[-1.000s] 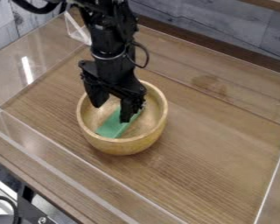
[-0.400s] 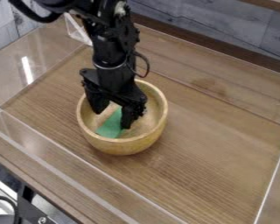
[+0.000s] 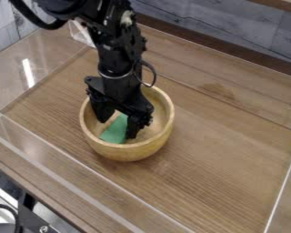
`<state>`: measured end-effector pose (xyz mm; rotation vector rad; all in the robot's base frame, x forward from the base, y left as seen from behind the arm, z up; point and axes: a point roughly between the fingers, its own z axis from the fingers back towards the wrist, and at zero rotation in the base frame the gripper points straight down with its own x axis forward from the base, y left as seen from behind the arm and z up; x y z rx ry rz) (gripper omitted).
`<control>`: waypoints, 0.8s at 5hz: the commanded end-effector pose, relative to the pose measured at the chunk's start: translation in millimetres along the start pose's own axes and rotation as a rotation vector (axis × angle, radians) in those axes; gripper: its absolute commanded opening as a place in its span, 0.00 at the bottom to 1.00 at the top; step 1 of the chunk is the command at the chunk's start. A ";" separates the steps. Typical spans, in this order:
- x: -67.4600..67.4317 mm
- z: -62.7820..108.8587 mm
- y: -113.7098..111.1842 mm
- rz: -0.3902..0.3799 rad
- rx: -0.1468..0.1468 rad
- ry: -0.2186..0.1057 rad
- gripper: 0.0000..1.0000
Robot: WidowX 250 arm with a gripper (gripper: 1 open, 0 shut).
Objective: Move green stick from inside the wooden bowl to the table next to it
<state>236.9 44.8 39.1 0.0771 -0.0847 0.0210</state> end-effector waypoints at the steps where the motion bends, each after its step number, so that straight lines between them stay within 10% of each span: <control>1: 5.3 1.4 -0.5 0.002 0.007 -0.025 0.00; 4: 9.4 11.4 0.5 0.033 -0.025 -0.021 0.00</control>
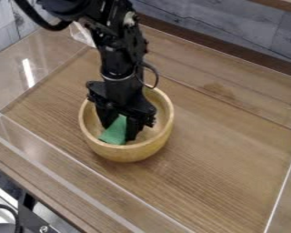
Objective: Move green stick from inside the wooden bowl to the table next to it
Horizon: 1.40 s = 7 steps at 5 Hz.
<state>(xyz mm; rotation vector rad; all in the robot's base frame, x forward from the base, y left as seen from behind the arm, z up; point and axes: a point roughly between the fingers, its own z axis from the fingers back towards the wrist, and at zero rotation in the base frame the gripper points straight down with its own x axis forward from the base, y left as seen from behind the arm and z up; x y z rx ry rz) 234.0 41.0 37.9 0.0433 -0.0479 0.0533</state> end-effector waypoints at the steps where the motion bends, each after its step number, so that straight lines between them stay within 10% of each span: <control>1: 13.2 15.8 4.0 0.011 -0.004 -0.058 0.00; 7: 20.9 49.1 2.6 0.056 -0.078 -0.077 0.00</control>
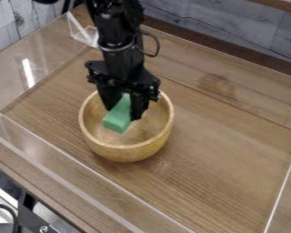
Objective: Move green stick from inside the wooden bowl to the table next to it
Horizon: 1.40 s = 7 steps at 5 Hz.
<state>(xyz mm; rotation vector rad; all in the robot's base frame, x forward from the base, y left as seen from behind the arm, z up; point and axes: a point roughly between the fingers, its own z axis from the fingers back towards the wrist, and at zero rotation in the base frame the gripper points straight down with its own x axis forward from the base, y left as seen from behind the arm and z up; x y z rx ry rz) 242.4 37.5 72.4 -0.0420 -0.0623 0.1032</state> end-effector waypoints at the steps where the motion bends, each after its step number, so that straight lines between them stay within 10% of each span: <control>1: 10.6 27.5 -5.0 -0.024 -0.025 -0.091 0.00; 7: 10.5 14.5 -43.1 -0.060 -0.071 -0.128 0.00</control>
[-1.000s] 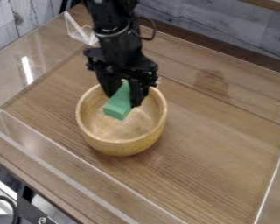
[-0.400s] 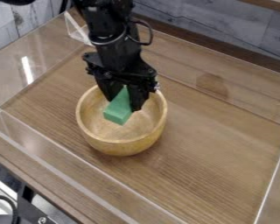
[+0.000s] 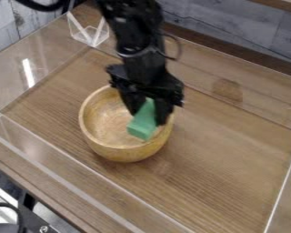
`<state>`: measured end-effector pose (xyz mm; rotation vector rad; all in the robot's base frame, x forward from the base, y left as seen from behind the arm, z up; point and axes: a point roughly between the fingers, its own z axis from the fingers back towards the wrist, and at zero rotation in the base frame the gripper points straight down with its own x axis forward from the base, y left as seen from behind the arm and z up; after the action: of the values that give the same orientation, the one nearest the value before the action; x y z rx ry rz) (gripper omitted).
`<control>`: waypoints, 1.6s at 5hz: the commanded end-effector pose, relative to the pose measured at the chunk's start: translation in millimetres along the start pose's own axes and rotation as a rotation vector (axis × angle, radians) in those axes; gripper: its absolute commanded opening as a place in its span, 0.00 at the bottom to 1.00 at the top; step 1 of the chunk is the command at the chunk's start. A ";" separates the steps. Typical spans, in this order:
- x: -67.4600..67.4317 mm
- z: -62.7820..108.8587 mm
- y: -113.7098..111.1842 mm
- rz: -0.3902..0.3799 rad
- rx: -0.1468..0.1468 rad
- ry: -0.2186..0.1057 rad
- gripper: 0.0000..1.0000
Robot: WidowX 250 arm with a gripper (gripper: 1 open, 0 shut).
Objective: Move green stick from inside the wooden bowl to the table next to it
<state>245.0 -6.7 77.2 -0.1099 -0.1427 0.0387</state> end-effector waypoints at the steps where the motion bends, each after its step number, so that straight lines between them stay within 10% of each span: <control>1: 20.9 0.0 -26.1 0.000 -0.007 -0.049 0.00; 6: 66.5 -38.4 -80.4 0.166 -0.017 -0.096 0.00; 8: 85.9 -34.7 -45.1 0.368 0.004 -0.144 0.00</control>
<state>325.8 -48.4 44.4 -0.1097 -0.2092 0.4196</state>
